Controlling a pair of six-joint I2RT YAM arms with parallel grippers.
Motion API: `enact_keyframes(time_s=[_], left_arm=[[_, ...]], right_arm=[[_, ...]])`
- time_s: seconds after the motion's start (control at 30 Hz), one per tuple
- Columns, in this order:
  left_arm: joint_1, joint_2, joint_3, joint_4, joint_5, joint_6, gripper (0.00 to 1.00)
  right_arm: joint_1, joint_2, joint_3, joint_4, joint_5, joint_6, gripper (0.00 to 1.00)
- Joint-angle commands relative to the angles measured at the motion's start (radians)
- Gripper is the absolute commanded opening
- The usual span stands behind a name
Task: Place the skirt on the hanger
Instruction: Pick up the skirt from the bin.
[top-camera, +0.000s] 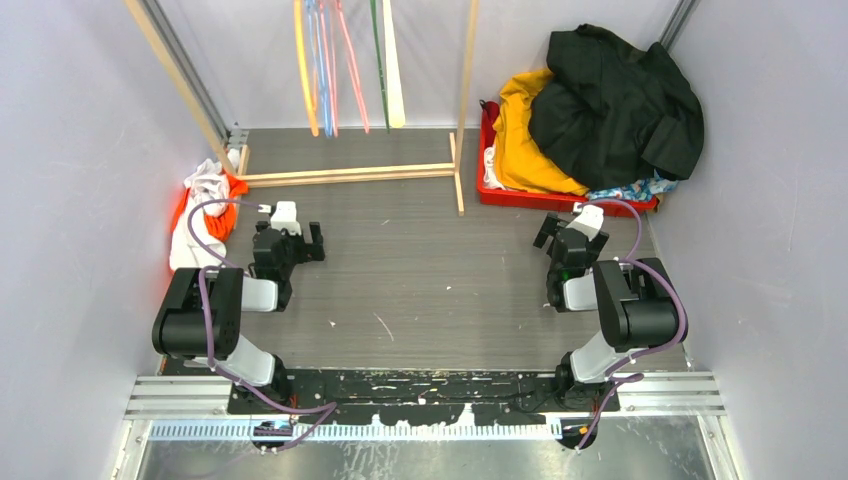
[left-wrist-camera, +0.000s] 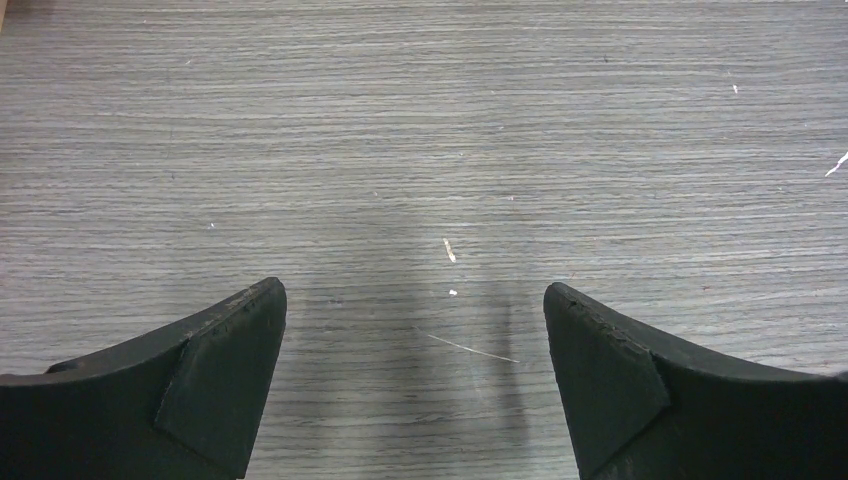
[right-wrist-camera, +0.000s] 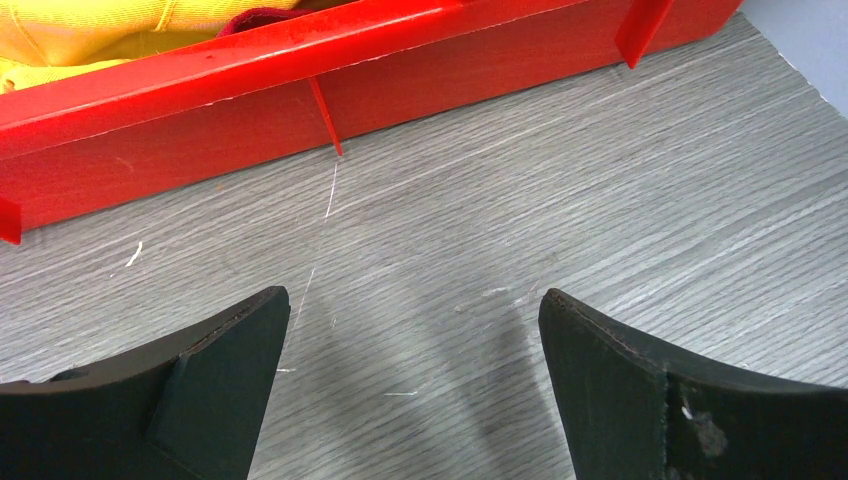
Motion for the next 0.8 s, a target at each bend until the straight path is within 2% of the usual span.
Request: enact_keyframes(time_s=[0.0,0.2,0.3,0.37,0.43,0.5,0.67,0.77], left_arm=[[0.004,-0.002,0.028,0.043,0.009,0.014,0.99],[0.004,-0.013,0.017,0.060,0.021,0.019,0.99],[0.003,-0.100,-0.002,0.031,0.050,0.030,1.00],[-0.001,-0.192,0.002,-0.053,0.061,0.038,0.99],[-0.012,-0.299,0.024,-0.176,0.073,0.042,0.99],[-0.024,-0.386,0.041,-0.248,0.087,0.002,0.99],[-0.055,-0.561,0.100,-0.444,0.145,-0.047,0.99],[-0.069,-0.663,0.151,-0.583,0.175,-0.089,0.99]], right_arm=[[0.000,-0.033,0.012,0.032,0.005,0.002,1.00],[0.013,-0.054,-0.012,0.074,0.090,0.017,1.00],[0.016,-0.081,-0.067,0.134,0.090,0.022,1.00],[0.015,-0.097,-0.101,0.198,0.094,0.013,1.00],[0.016,-0.211,-0.102,0.113,0.147,0.042,1.00],[0.015,-0.318,-0.057,-0.106,0.151,0.065,1.00],[0.016,-0.536,-0.017,-0.304,0.040,0.112,1.00],[0.017,-0.699,0.026,-0.486,-0.012,0.171,1.00]])
